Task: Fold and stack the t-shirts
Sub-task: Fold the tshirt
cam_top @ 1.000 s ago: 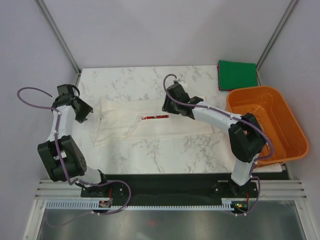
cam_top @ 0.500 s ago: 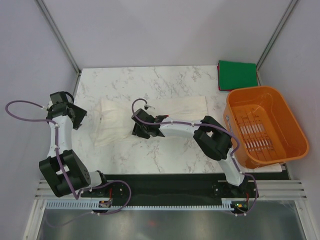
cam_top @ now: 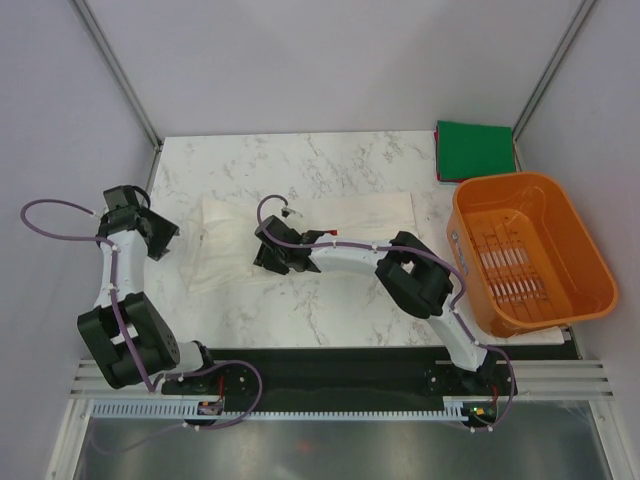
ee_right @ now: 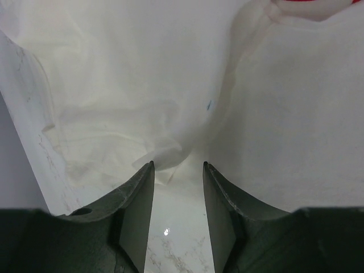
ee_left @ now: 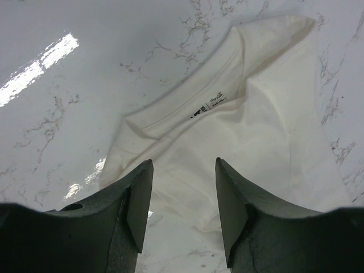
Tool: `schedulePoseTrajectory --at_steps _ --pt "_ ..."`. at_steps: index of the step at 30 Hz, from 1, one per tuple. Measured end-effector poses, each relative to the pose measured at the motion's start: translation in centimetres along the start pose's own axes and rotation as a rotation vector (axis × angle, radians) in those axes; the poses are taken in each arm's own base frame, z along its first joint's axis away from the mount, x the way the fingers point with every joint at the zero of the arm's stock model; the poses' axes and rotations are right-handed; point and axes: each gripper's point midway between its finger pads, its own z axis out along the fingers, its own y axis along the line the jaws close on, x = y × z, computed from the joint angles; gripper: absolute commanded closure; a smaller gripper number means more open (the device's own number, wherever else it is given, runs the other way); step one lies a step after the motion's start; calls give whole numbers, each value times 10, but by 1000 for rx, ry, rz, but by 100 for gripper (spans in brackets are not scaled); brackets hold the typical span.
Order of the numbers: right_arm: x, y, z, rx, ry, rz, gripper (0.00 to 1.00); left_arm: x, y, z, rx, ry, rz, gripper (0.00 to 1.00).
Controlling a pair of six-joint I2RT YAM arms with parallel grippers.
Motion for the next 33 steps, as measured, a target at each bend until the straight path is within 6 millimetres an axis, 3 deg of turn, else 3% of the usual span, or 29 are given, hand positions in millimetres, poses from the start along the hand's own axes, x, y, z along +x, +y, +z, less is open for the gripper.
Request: schedulePoseTrajectory --at_steps 16,33 --pt "11 7 0 -16 5 -5 51 5 7 5 -24 12 5 45" --pt "1 24 -4 -46 -30 10 48 10 9 7 -22 24 17 48"
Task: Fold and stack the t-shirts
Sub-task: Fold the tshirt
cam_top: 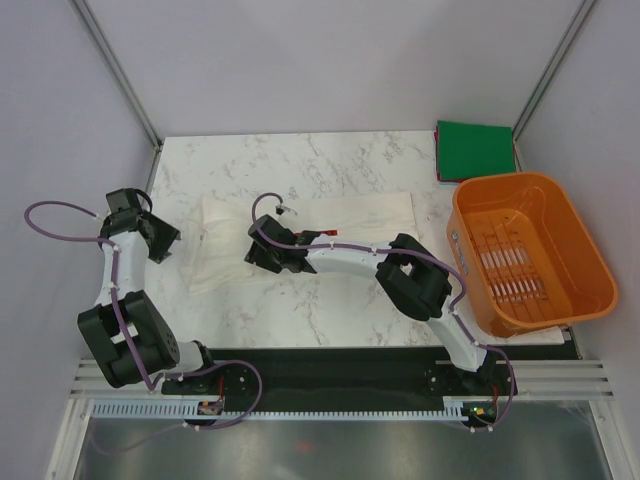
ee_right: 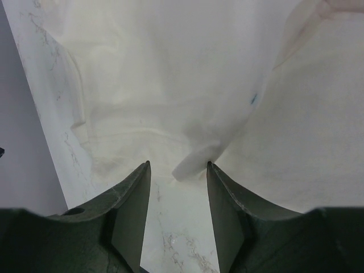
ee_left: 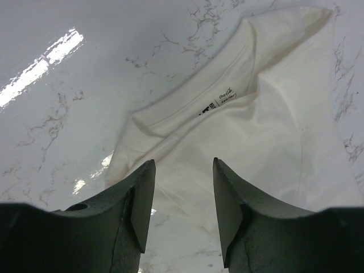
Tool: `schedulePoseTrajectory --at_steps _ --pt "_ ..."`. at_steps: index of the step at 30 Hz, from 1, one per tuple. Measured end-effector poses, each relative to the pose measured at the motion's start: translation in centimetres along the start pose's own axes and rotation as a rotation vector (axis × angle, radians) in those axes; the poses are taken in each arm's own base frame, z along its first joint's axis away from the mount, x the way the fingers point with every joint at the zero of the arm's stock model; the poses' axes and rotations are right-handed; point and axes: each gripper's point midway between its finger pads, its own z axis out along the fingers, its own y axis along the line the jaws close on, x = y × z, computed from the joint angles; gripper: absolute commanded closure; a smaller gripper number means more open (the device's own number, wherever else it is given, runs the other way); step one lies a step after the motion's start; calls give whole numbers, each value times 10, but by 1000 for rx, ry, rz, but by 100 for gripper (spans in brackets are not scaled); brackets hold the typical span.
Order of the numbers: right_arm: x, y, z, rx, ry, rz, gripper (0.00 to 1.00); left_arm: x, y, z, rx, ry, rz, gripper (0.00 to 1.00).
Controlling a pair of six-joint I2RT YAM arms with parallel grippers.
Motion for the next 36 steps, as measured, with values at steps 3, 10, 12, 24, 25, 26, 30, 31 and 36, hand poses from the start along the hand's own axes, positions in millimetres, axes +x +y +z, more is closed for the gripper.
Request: schedulePoseTrajectory --at_steps 3,10,12,24,25,26,30,31,36 --pt "-1 2 -1 -4 -1 9 49 0 -1 0 3 0 2 48" --pt "0 1 -1 7 3 28 50 2 1 1 0 6 2 49" --pt "1 -1 -1 14 5 33 51 3 2 1 -1 7 2 49" --pt "13 -20 8 75 30 43 59 19 1 5 18 63 -52 53" --pt "14 -22 9 81 32 40 65 21 1 5 19 69 -56 53" --pt "16 -23 8 86 35 38 72 23 2 5 17 73 -57 53" --pt "17 -23 8 88 31 26 100 28 8 3 8 71 -58 54" --pt "17 -24 8 89 27 22 100 29 9 1 6 64 -57 54" --pt "11 -23 4 87 4 1 100 30 16 -5 -19 54 -60 57"
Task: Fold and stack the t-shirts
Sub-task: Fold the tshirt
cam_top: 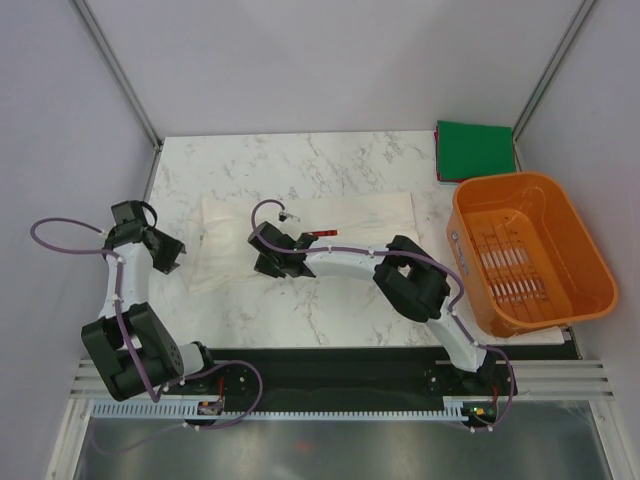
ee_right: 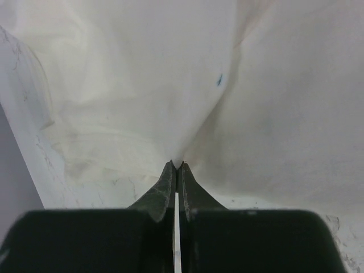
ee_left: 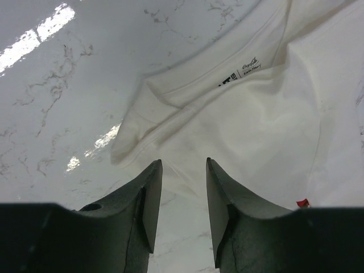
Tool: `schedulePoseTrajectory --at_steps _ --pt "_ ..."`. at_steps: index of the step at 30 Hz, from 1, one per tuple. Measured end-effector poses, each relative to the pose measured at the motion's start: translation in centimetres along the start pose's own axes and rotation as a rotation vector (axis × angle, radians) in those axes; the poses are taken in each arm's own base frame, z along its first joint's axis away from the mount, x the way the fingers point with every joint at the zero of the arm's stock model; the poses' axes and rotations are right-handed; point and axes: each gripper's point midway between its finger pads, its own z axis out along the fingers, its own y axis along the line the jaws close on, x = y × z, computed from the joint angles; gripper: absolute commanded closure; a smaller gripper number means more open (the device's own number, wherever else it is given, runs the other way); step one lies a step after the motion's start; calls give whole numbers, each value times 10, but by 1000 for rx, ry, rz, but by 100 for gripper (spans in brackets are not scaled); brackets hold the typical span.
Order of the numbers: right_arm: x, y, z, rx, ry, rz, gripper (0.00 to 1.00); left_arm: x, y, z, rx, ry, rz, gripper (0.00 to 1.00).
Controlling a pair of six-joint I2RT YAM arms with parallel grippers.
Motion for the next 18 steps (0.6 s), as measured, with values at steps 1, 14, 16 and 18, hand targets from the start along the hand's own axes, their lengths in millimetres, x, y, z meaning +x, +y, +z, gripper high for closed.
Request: schedulePoseTrajectory --at_steps 1,14,16,18 --pt "-2 2 -3 -6 -4 -2 100 2 1 0 -4 7 0 58" --pt "-11 28 -16 -115 -26 4 100 32 7 13 0 139 0 64" --pt "-11 27 -16 -119 -24 4 100 37 11 17 -8 154 3 64" --pt "-9 26 -15 -117 -22 3 100 44 16 22 -24 173 5 64"
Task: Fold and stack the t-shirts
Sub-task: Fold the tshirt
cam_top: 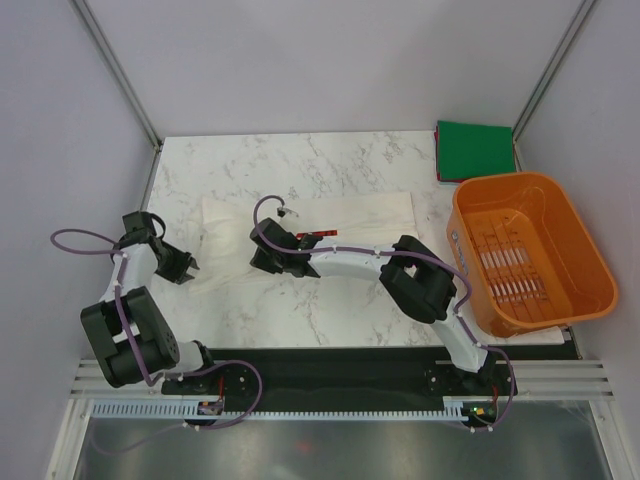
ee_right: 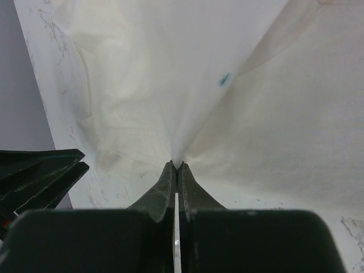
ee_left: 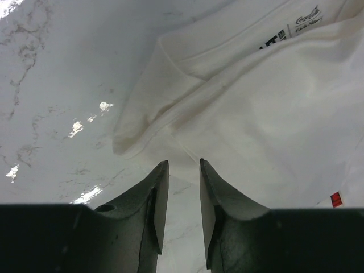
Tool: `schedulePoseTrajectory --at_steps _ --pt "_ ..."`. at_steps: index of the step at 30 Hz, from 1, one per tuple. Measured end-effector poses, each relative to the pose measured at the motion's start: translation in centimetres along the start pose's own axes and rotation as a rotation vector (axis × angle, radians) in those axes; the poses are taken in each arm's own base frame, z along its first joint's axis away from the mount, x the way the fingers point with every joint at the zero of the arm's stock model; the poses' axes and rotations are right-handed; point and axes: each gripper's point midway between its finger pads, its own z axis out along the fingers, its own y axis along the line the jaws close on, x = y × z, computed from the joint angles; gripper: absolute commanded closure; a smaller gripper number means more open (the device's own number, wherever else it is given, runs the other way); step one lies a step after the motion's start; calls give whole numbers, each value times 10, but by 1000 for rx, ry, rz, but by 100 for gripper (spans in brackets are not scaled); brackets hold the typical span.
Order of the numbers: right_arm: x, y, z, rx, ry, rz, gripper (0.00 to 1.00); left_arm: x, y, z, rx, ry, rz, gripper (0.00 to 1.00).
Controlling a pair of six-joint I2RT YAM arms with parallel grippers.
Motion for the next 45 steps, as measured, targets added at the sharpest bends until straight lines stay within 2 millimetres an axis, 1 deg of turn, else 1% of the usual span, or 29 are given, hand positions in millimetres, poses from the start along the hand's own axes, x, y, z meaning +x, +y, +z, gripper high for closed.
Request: schedulePoseTrajectory --at_steps 4,7,8,12,16,25,30,32,33,38,41,42,43,45 --pt "2 -3 -1 4 6 -2 100 8 8 10 -28 37 8 58" --pt "1 -2 -2 1 7 -1 100 7 8 14 -28 37 14 52" --pt "1 -1 -2 -3 8 0 100 6 7 15 -25 33 16 52" --pt "3 -2 -1 -7 12 0 100 2 4 16 -12 17 18 52" --pt "5 -6 -1 -1 18 -2 100 -1 1 17 -2 6 21 55" --pt "3 -1 -6 -18 17 2 100 3 5 30 -25 37 21 56" --pt "2 1 -9 -28 16 4 100 1 3 34 -22 33 22 56" --pt "2 2 -9 -31 16 5 100 1 3 34 -21 32 22 60" --pt "1 3 -10 -32 15 5 100 0 3 34 -20 32 22 65" --pt "2 1 -9 -30 16 4 100 -2 1 35 -12 22 23 78" --pt "3 0 -9 -30 18 4 100 -2 0 35 -8 21 25 88" --pt "3 0 -9 -31 19 4 100 -2 -1 35 -6 23 25 95" --pt "3 0 -9 -31 19 3 100 -1 -1 35 -3 25 25 98" --pt "3 0 -9 -31 20 1 100 -1 -2 35 2 28 27 98"
